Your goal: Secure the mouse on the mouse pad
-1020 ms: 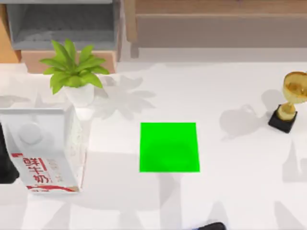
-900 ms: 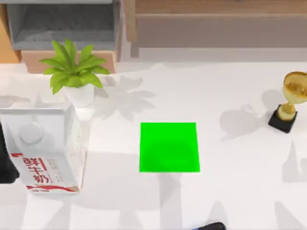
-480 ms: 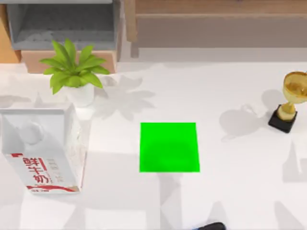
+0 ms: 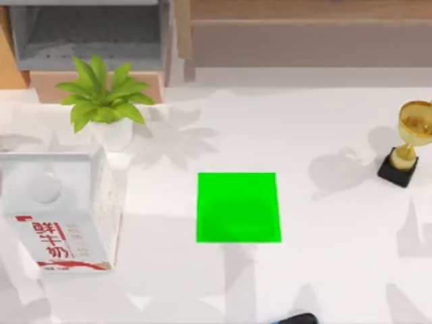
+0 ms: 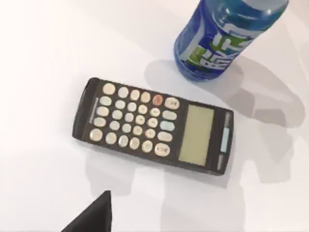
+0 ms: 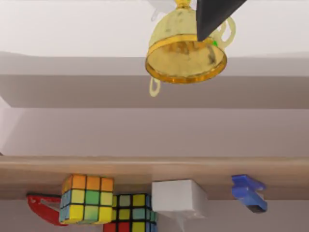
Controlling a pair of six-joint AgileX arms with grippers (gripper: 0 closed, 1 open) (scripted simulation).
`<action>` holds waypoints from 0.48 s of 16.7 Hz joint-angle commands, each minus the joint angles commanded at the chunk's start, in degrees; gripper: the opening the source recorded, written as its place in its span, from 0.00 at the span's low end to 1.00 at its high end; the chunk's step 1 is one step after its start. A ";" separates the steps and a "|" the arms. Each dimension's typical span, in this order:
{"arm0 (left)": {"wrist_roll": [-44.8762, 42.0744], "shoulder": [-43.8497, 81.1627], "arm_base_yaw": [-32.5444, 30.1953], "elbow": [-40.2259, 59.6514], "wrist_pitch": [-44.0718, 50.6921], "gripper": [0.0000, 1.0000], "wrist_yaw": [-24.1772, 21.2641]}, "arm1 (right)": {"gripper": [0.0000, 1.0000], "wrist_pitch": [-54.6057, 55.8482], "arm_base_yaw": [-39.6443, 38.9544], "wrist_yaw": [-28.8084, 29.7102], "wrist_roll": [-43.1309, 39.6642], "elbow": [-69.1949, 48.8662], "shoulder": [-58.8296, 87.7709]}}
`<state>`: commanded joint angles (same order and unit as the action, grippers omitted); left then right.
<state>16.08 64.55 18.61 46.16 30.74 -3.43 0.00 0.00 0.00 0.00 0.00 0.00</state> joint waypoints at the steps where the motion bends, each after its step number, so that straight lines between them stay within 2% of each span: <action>1: 1.12 5.18 1.59 2.68 4.53 1.00 0.29 | 1.00 0.00 0.00 0.00 0.00 0.00 0.00; 5: 4.83 19.94 7.06 9.81 20.42 1.00 1.82 | 1.00 0.00 0.00 0.00 0.00 0.00 0.00; 8: 6.52 24.61 9.66 12.71 27.54 1.00 2.80 | 1.00 0.00 0.00 0.00 0.00 0.00 0.00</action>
<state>22.60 89.16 28.27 58.87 58.28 -0.63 0.00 0.00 0.00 0.00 0.00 0.00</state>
